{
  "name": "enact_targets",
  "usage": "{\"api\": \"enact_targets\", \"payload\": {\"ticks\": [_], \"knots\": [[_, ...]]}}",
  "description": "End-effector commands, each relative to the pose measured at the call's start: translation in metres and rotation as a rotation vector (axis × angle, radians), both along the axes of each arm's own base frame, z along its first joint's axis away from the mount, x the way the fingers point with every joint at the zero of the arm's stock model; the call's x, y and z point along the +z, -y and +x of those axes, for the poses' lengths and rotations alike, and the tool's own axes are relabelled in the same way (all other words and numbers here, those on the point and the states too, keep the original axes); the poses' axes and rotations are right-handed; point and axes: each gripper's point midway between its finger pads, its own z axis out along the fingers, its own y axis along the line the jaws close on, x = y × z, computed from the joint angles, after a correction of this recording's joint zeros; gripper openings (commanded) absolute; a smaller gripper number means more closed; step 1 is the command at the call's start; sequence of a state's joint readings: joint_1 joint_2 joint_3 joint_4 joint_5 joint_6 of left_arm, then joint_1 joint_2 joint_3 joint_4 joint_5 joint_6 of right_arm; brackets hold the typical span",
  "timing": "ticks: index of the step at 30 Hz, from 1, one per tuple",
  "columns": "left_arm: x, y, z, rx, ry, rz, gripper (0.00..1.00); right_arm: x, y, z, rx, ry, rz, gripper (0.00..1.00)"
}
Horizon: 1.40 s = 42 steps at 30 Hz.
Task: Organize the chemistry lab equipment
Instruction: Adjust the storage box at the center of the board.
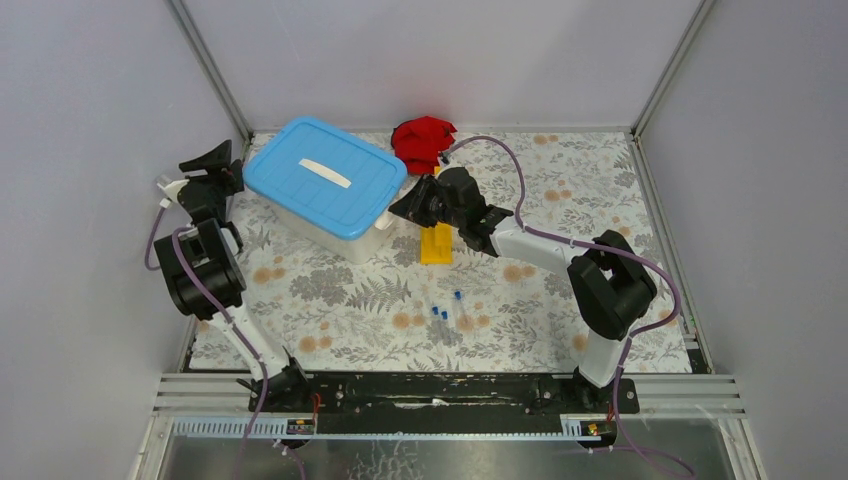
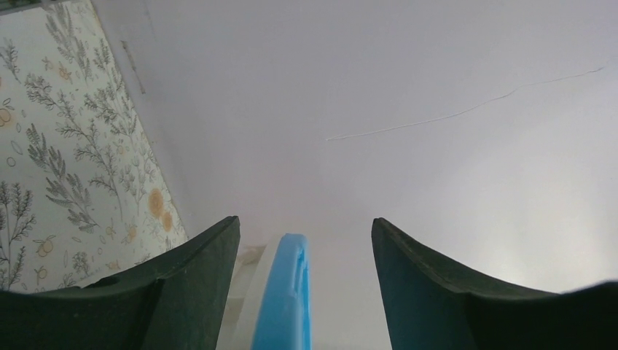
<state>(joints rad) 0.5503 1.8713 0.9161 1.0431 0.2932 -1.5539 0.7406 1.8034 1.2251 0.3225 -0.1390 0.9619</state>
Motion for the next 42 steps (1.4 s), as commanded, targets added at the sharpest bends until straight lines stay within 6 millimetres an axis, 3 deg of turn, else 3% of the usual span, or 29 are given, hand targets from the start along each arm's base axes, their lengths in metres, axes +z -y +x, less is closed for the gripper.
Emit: {"api": "enact_targets", "payload": {"ticks": [1,8,19,29,42], "knots": [[0.0,0.007,0.013,-0.062,0.019,0.053,0.72,0.035,-0.001,0.003,-0.011,0.078,0.038,0.2],[-0.016,0.006,0.028,-0.083,-0.01,0.068,0.72,0.035,-0.003,0.004,-0.004,0.08,0.034,0.12],[-0.026,0.05,0.055,-0.279,0.017,0.079,0.69,0.026,-0.005,0.008,-0.015,0.067,0.011,0.04],[-0.039,0.062,0.045,-0.316,-0.003,0.084,0.67,0.019,-0.009,0.016,-0.007,0.052,-0.013,0.04],[-0.05,0.079,0.034,-0.364,0.015,0.08,0.63,0.025,-0.003,0.042,-0.023,0.067,-0.04,0.04]]}}
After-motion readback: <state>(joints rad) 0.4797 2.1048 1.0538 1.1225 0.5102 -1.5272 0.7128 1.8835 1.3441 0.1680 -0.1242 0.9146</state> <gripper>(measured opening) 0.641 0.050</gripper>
